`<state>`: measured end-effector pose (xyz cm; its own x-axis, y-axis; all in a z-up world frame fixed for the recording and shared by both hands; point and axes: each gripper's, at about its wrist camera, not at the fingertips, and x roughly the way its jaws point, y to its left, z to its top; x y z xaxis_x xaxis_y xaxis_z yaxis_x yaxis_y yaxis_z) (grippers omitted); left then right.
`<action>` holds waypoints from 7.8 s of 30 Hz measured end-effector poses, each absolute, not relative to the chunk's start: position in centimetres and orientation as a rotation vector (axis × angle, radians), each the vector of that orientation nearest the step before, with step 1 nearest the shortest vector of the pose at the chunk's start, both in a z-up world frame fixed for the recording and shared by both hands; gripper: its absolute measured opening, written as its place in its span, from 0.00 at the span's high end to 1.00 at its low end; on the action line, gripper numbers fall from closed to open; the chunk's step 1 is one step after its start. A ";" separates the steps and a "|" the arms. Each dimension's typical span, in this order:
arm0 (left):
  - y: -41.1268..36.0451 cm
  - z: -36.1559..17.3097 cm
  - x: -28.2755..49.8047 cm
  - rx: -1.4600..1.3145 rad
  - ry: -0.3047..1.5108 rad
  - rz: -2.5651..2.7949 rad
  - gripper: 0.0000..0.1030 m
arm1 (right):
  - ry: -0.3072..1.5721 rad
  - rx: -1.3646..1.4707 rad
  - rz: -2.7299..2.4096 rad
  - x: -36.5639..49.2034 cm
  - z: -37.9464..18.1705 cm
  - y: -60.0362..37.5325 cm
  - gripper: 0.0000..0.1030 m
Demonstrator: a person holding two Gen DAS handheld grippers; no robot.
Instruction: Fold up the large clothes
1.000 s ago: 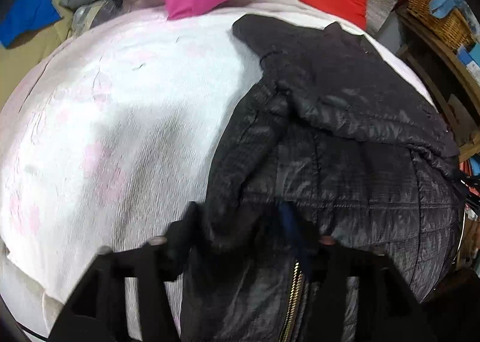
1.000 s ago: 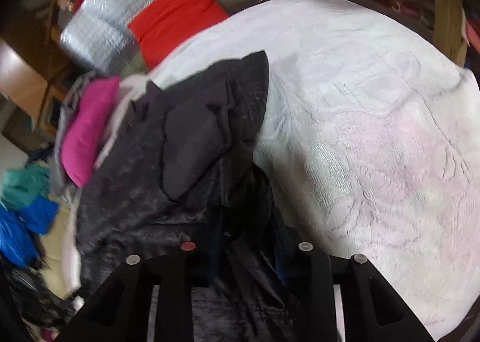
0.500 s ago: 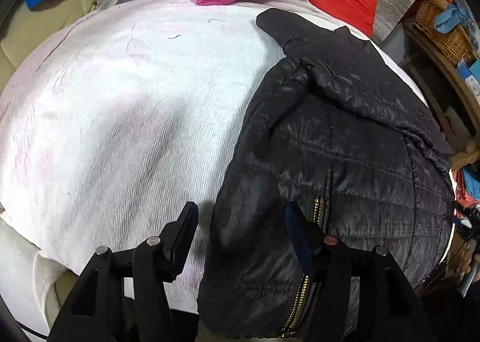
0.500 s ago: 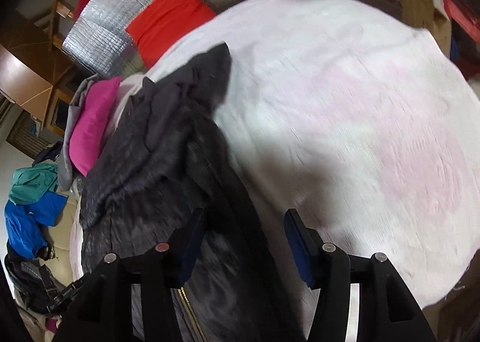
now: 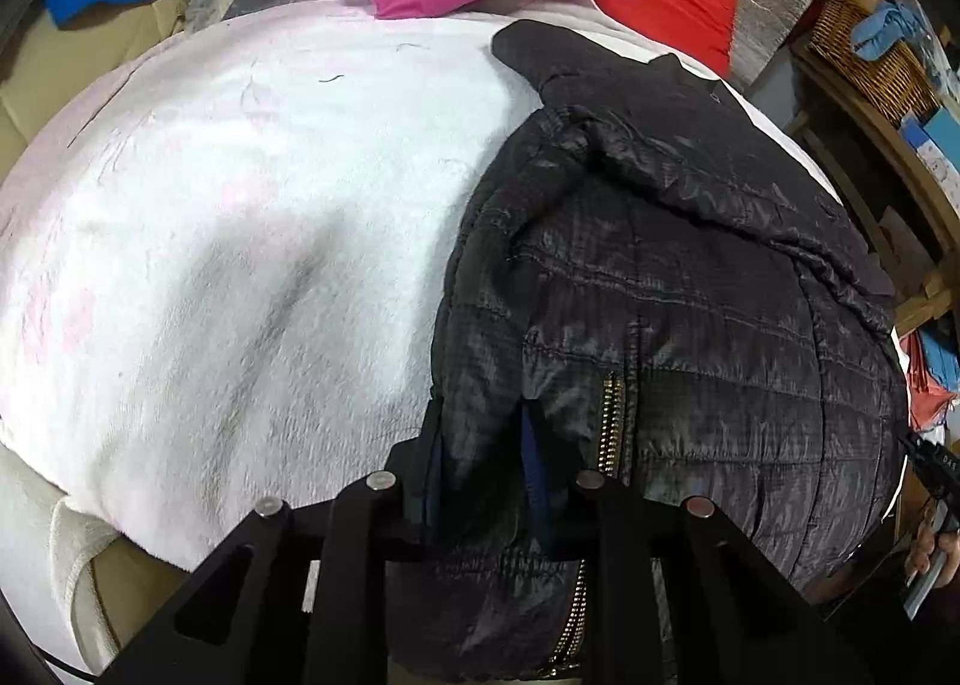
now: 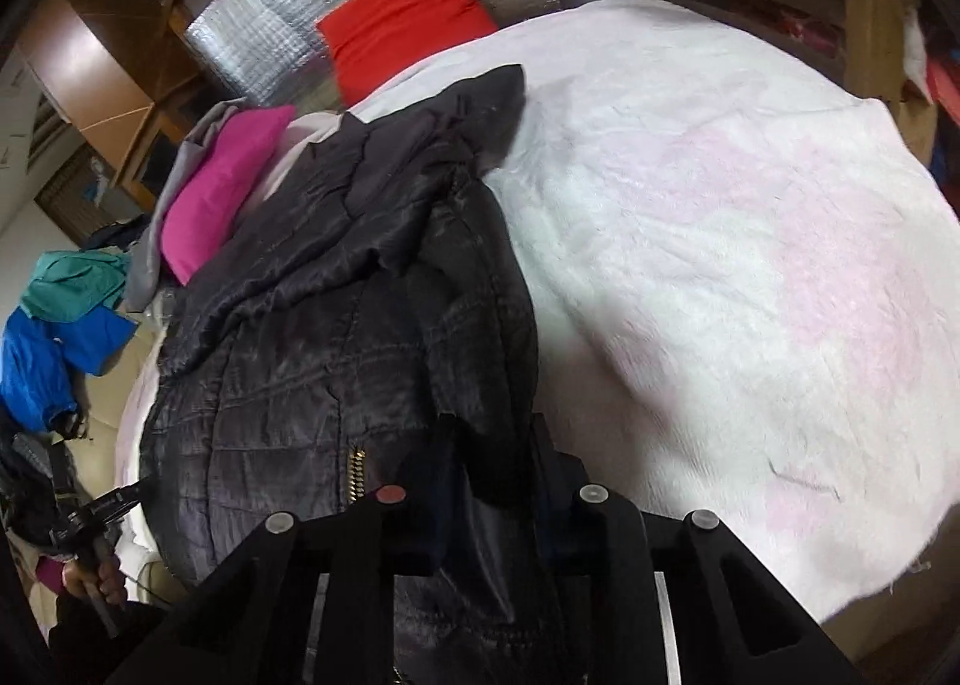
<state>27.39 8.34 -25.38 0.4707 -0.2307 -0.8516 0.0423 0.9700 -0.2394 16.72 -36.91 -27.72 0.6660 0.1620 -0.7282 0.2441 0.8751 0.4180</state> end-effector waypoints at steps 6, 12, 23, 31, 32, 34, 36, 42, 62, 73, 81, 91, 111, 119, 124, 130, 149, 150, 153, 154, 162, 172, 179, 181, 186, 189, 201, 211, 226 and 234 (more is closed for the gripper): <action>10.1 -25.8 23.7 -0.273 1.114 -0.142 0.44 | 0.793 0.628 -0.044 12.4 -27.2 -36.9 0.28; 9.9 -27.3 19.9 -0.243 1.193 -0.142 0.37 | 0.962 0.499 0.017 9.0 -29.2 -34.4 0.29; 11.4 -29.1 18.0 -0.273 1.256 -0.117 0.31 | 1.245 0.358 0.003 11.4 -37.3 -31.5 0.28; 13.3 -28.7 16.9 -0.340 1.235 -0.137 0.31 | 1.157 0.353 0.082 11.0 -37.1 -30.0 0.63; 13.3 -28.8 16.4 -0.345 1.238 -0.144 0.31 | 1.137 0.366 0.103 10.6 -36.6 -30.1 0.66; 13.2 -29.1 15.5 -0.332 1.253 -0.142 0.31 | 1.103 0.384 0.141 9.9 -35.9 -30.3 0.67; 12.9 -29.6 15.1 -0.289 1.270 -0.111 0.31 | 1.116 0.387 0.146 9.9 -36.2 -30.4 0.67; 12.8 -31.3 15.8 -0.236 1.312 -0.032 0.29 | 1.158 0.413 0.102 11.0 -37.9 -30.6 0.58; 11.2 -33.3 15.2 -0.251 1.308 -0.200 0.88 | 1.023 0.276 0.233 10.0 -34.3 -28.4 0.81; 12.6 -27.1 15.5 -0.400 1.175 -0.389 0.92 | 0.728 0.294 0.370 9.3 -23.1 -27.2 0.85; 13.8 -17.4 20.9 -0.494 0.991 -0.471 0.92 | 0.538 0.460 0.339 14.8 -17.7 -29.6 0.85; 12.0 -11.7 40.0 -0.534 0.861 -0.408 0.92 | 0.443 0.687 0.194 31.0 -15.5 -36.1 0.85; 8.7 -20.5 60.1 -0.397 0.864 -0.164 0.98 | 0.694 1.242 0.094 56.7 -28.0 -45.0 0.51; 7.6 -15.0 47.0 -0.389 0.712 -0.141 0.26 | 0.481 1.228 0.162 44.9 -22.7 -45.2 0.20; 5.5 -17.0 39.6 -0.462 0.815 -0.206 0.26 | 0.533 1.189 0.159 36.7 -21.6 -41.9 0.20; 5.9 -23.5 37.1 -0.540 1.018 -0.149 0.26 | 0.652 1.063 0.092 31.2 -23.5 -38.4 0.20; 10.7 -29.0 44.9 -0.964 0.964 -0.045 0.19 | 0.604 1.102 -0.127 39.1 -29.3 -38.2 0.18; 10.8 -29.1 45.3 -0.965 0.952 -0.047 0.19 | 0.599 1.093 -0.135 39.2 -29.3 -38.1 0.18; 10.6 -29.0 46.2 -0.939 0.928 -0.041 0.31 | 0.601 1.050 -0.174 39.4 -29.0 -37.7 0.32; 10.3 -28.9 46.7 -0.926 0.924 -0.043 0.38 | 0.606 1.034 -0.188 39.4 -29.0 -37.7 0.37; 8.7 -26.7 46.5 -0.803 0.879 -0.057 0.76 | 0.586 0.873 -0.175 37.2 -26.0 -36.6 0.67; 10.0 -25.4 40.0 -0.670 0.935 -0.111 0.76 | 0.680 0.833 -0.113 29.5 -26.1 -35.8 0.67; 11.6 -25.8 34.4 -0.612 0.991 -0.131 0.63 | 0.743 0.828 -0.097 23.8 -27.6 -34.7 0.67; 12.2 -26.0 33.4 -0.605 1.026 -0.117 0.52 | 0.764 0.830 -0.109 23.3 -27.5 -34.5 0.62; 14.2 -25.5 29.7 -0.611 1.087 -0.140 0.44 | 0.898 0.826 -0.099 21.5 -27.2 -34.2 0.33; 14.1 -23.5 28.1 -0.519 1.068 -0.151 0.44 | 1.004 0.676 -0.041 20.3 -25.6 -33.0 0.33; 14.0 -20.9 39.4 -0.390 0.994 -0.004 0.25 | 0.746 0.448 -0.096 27.5 -18.9 -34.9 0.31; 12.5 -25.5 46.0 -0.521 1.134 -0.172 0.25 | 0.885 0.585 -0.202 40.1 -24.0 -40.2 0.31; 9.0 -25.0 48.0 -0.415 1.120 -0.243 0.59 | 1.000 0.497 -0.126 40.2 -25.2 -38.5 0.72; 6.4 -22.0 48.0 -0.370 0.922 -0.246 0.74 | 0.793 0.379 -0.256 38.3 -21.5 -37.5 0.85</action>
